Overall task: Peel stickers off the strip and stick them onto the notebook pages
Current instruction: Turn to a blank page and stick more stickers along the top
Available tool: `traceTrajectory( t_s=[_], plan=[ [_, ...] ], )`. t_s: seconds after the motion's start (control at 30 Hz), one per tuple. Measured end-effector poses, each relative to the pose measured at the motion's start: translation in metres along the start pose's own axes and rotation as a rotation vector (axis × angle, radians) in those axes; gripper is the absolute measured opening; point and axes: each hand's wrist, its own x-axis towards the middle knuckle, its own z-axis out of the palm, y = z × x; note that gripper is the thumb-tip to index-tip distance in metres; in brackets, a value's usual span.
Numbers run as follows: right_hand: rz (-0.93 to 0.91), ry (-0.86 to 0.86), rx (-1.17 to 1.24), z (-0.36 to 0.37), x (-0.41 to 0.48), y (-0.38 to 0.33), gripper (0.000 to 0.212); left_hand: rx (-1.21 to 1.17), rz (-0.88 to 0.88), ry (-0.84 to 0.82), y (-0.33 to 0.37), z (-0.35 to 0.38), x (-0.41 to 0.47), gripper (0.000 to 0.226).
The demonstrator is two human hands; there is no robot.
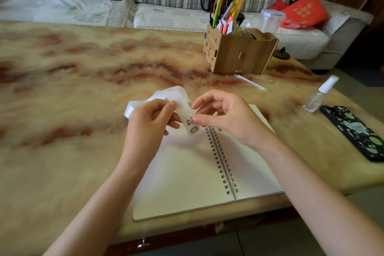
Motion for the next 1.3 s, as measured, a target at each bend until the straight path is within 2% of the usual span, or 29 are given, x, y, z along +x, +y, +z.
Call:
traceTrajectory(
  t_s=[0.2, 0.4, 0.93, 1.1, 1.3],
  plan=[
    [-0.073, 0.07, -0.017, 0.003, 0.002, 0.004, 0.016, -0.089, -0.048, -0.065, 0.006, 0.003, -0.003, 0.033],
    [-0.1, 0.105, -0.059, 0.004, 0.001, 0.007, 0.014, -0.022, -0.025, -0.103, 0.003, 0.004, -0.004, 0.017],
    [-0.053, 0.099, -0.191, 0.005, 0.0, 0.01, 0.008, 0.029, -0.019, -0.089, -0.001, 0.006, -0.005, 0.017],
    [-0.068, 0.053, -0.219, 0.004, -0.002, 0.01, 0.015, 0.046, -0.03, -0.081, -0.003, 0.007, -0.005, 0.017],
    [-0.052, 0.016, -0.05, -0.004, -0.003, 0.003, 0.011, 0.031, -0.057, -0.064, -0.004, 0.007, -0.004, 0.018]
  ],
)
